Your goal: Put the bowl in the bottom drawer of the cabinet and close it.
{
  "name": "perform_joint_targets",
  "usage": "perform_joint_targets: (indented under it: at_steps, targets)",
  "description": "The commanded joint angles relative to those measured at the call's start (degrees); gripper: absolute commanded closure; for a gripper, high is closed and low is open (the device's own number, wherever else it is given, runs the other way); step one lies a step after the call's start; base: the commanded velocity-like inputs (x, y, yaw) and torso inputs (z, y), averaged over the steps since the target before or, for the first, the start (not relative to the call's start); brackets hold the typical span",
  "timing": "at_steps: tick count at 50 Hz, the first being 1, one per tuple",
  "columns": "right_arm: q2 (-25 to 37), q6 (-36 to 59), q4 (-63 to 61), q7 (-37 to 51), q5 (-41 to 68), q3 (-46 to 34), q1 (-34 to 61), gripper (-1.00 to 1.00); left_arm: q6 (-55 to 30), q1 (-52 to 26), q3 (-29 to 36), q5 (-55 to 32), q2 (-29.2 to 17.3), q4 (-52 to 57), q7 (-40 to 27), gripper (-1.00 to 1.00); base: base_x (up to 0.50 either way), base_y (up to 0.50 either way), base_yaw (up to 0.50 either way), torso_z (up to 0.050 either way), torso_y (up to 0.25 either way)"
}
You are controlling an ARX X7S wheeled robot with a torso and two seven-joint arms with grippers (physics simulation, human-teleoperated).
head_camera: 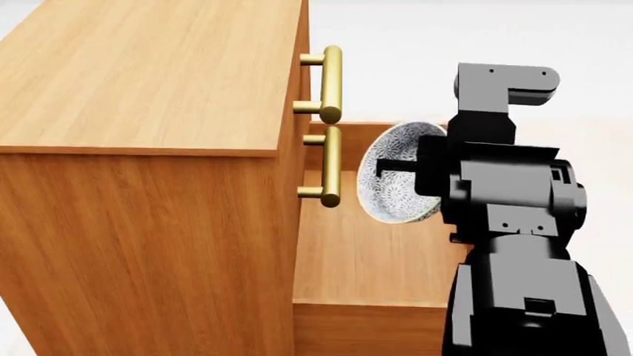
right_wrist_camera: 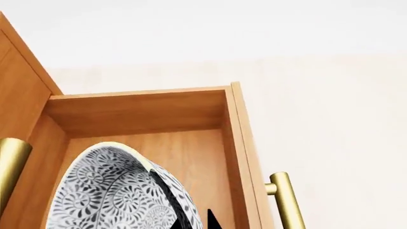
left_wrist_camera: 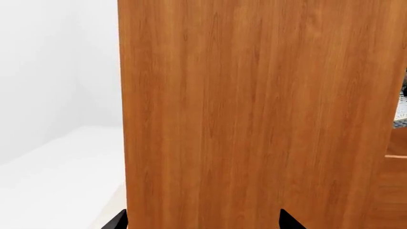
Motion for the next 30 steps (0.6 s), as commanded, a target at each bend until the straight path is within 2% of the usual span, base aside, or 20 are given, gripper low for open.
perform_joint_targets:
  at_steps: [1, 5, 7, 17, 21, 29, 30]
  targets:
    - [-0.2, 0.1, 0.0, -1.0, 0.2, -0.6, -0.6, 1.00, 0.5, -0.2, 0.2, 0.4, 0.1, -0.8, -0.1, -1.00, 0.00, 0.00, 0.00, 0.000, 0.000]
    - [-0.3, 0.3, 0.0, -1.7, 0.4, -0.4, -0.6, 1.00, 0.7, -0.3, 0.2, 0.5, 0.2, -1.2, -0.1, -1.00, 0.00, 0.00, 0.00, 0.000, 0.002]
    - [-0.2, 0.5, 0.0, -1.9, 0.6, -0.1, -0.5, 1.00, -2.4, 0.0, 0.1, 0.0, -0.7, 2.6, -0.8, -1.00, 0.00, 0.00, 0.00, 0.000, 0.000]
    - [-0.2, 2.0, 0.0, -3.2, 0.6, 1.5, -0.9, 1.00, 0.9, -0.4, 0.4, 0.7, 0.2, -1.4, -0.2, -1.00, 0.00, 0.00, 0.00, 0.000, 0.000]
    - [-0.3, 2.7, 0.0, -4.1, 0.5, 1.8, -1.0, 1.00, -2.7, 0.1, 0.3, 0.0, -1.0, 3.1, -1.0, -1.00, 0.00, 0.00, 0.00, 0.000, 0.000]
    - [-0.4, 4.8, 0.0, -6.5, 0.6, 2.9, -1.1, 1.00, -2.6, 0.1, 0.3, 0.0, -1.1, 3.0, -1.1, -1.00, 0.00, 0.00, 0.00, 0.000, 0.000]
    - [-0.4, 5.0, 0.0, -6.5, 0.5, 3.0, -1.1, 1.00, 0.1, -0.2, 0.6, 0.5, -0.3, -0.3, -0.5, -1.00, 0.00, 0.00, 0.00, 0.000, 0.000]
